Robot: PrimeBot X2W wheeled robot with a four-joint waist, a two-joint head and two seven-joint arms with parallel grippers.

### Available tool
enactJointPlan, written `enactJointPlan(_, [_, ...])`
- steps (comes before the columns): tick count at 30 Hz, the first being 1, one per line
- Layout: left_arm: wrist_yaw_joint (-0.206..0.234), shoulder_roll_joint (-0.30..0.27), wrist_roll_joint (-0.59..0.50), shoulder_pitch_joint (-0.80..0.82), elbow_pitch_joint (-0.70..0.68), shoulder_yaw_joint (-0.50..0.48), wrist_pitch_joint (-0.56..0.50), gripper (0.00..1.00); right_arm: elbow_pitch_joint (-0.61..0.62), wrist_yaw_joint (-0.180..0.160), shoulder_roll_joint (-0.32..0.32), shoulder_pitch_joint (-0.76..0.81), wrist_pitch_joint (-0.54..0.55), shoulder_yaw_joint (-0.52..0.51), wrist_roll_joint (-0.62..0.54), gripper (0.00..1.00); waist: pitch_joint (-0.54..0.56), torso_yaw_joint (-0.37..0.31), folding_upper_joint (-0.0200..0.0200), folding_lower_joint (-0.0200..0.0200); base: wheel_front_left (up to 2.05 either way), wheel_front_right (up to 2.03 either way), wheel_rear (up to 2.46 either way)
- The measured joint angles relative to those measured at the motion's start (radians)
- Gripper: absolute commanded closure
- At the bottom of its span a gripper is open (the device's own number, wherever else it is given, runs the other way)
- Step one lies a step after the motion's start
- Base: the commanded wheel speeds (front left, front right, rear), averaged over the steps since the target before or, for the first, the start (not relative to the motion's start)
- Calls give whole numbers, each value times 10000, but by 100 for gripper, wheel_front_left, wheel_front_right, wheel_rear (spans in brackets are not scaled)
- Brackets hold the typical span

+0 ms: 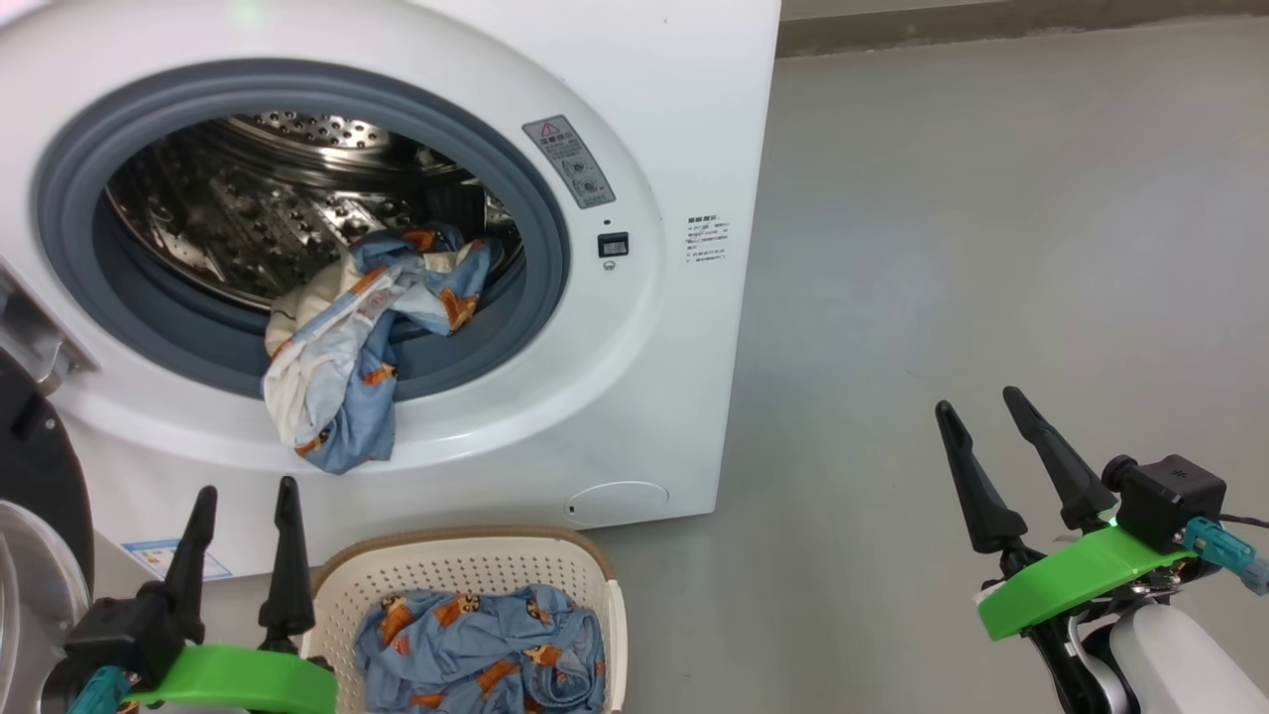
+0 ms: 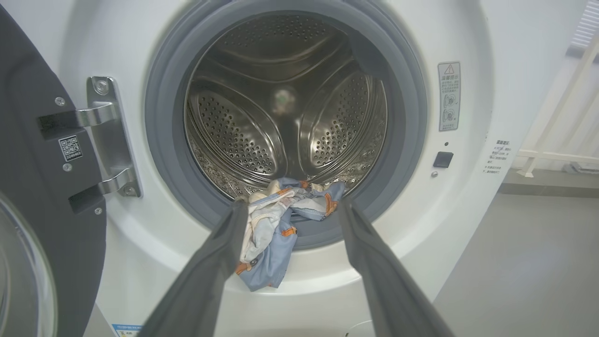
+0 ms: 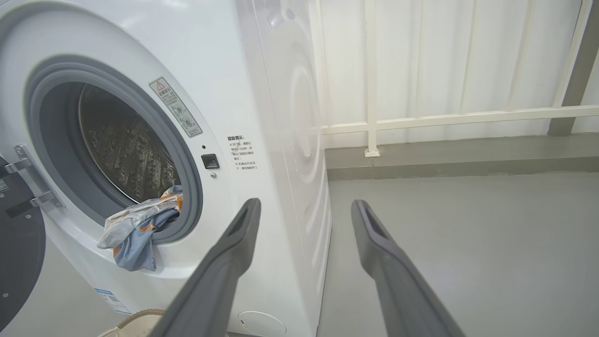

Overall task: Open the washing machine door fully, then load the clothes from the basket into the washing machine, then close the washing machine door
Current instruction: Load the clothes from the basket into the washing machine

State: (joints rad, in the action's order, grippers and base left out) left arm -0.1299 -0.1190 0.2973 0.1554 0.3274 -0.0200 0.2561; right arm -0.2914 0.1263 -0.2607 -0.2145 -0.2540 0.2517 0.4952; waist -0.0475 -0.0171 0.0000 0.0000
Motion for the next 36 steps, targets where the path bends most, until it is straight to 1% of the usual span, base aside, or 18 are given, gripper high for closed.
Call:
enactJointPlan(12, [2,221,-98,-227,-176,-86,0,0,-2,0,-109,94,0,63,-27,0,138,-68,0,0,0,0,0])
enactJointPlan(21, [56,253,-61,-203,384,-127,-6,0,2,0,-176,92,2,211,-25,0,-119,-250,0,0,0,0,0])
enactJointPlan(26, [73,119,209,238,1494,-174,-199,0,138,0,-176,44,0,255,-25,0,-443,-365,0,0,0,0,0])
enactJointPlan(33, [61,-268,861,1697,3662,-405,-376,0,368,0,-155,-380,0,437,-23,0,-1067,-636,0,0,0,0,0])
enactJointPlan(36, [59,-493,949,2544,4562,-391,-374,0,493,0,-142,-666,0,424,-29,0,-1441,-754,0,0,0,0,0])
